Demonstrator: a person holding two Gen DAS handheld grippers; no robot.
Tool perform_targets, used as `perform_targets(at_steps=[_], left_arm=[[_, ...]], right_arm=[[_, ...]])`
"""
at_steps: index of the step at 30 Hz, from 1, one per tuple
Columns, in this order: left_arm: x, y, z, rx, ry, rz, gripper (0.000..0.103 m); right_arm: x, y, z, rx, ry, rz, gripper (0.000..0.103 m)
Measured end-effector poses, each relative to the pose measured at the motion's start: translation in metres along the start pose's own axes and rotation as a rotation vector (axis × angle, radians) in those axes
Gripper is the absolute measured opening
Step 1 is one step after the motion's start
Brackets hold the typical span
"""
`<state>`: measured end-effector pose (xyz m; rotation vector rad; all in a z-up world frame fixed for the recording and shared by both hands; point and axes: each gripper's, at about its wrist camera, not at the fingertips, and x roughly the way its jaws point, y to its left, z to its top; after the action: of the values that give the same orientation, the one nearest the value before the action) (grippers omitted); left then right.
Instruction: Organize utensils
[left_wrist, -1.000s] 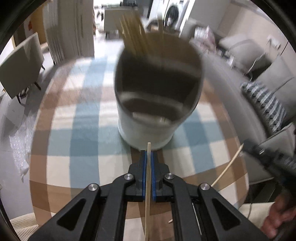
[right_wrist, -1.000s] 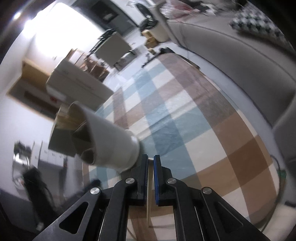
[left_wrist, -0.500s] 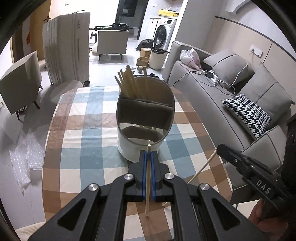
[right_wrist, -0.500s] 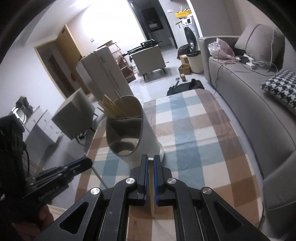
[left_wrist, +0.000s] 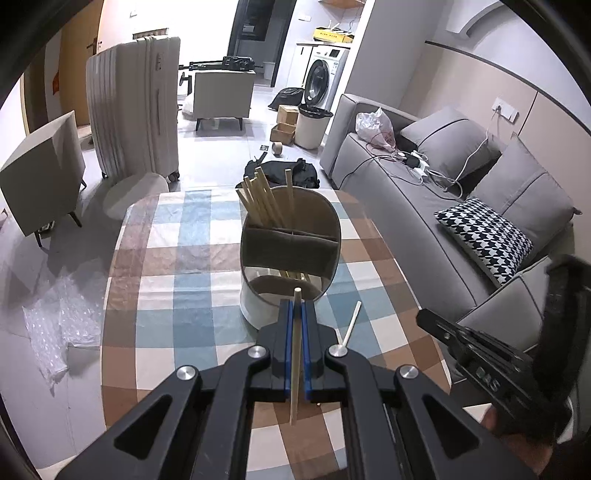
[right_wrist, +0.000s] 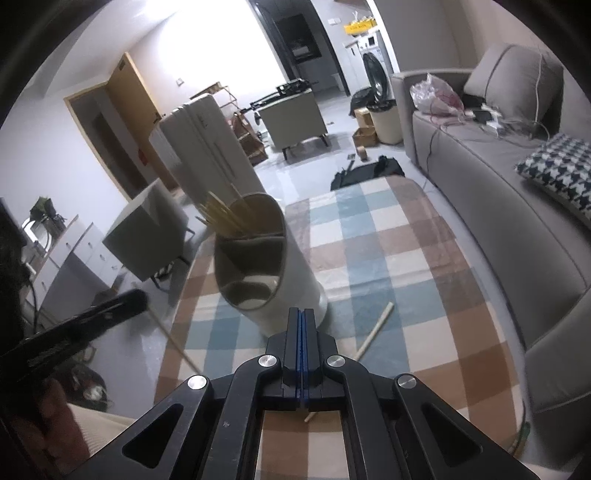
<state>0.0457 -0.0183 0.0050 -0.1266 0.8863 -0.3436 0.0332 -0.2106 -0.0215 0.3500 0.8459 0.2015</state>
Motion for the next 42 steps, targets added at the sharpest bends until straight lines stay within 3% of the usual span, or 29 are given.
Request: perform_targets(at_steps=[3, 6, 9, 12, 16, 18, 22, 26, 32, 36, 42], left_arm=[[0.002, 0.010, -0.006, -0.023, 0.014, -0.006, 0.000], [0.007, 0.021, -0.012, -0.047, 0.023, -0.013, 0.000], [0.010, 0.034, -0.012, -0.069, 0.027, -0.014, 0.000], [0.010, 0.043, -0.007, -0.084, 0.016, -0.019, 0.000], [0.008, 0.050, -0.002, -0.089, 0.003, -0.025, 0.000], [0.005, 0.055, -0.001, -0.087, -0.010, -0.022, 0.000], [0.004, 0.069, 0.001, -0.122, -0.024, -0.002, 0.000], [0.003, 0.074, 0.004, -0.130, -0.035, 0.005, 0.000], [0.003, 0.074, 0.004, -0.118, -0.023, -0.001, 0.000], [0.001, 0.077, 0.004, -0.128, -0.020, -0.002, 0.000], [0.000, 0.077, 0.005, -0.135, -0.024, 0.001, 0.000]], right_arm=[[0.016, -0.017, 0.003, 0.034, 0.061, -0.044, 0.003], [0.050, -0.029, 0.004, -0.012, 0.205, -0.056, 0.003], [0.077, -0.014, -0.007, -0.316, 0.310, -0.096, 0.007], [0.095, 0.016, -0.036, -0.711, 0.430, -0.014, 0.010], [0.109, 0.043, -0.082, -1.120, 0.556, 0.117, 0.015], [0.116, 0.050, -0.100, -1.295, 0.582, 0.136, 0.016], [0.137, 0.055, -0.118, -1.495, 0.666, 0.183, 0.016], [0.149, 0.061, -0.124, -1.606, 0.718, 0.228, 0.017], [0.155, 0.071, -0.125, -1.668, 0.801, 0.300, 0.015], [0.166, 0.075, -0.117, -1.577, 0.865, 0.292, 0.005], [0.171, 0.071, -0.107, -1.422, 0.799, 0.277, 0.004]])
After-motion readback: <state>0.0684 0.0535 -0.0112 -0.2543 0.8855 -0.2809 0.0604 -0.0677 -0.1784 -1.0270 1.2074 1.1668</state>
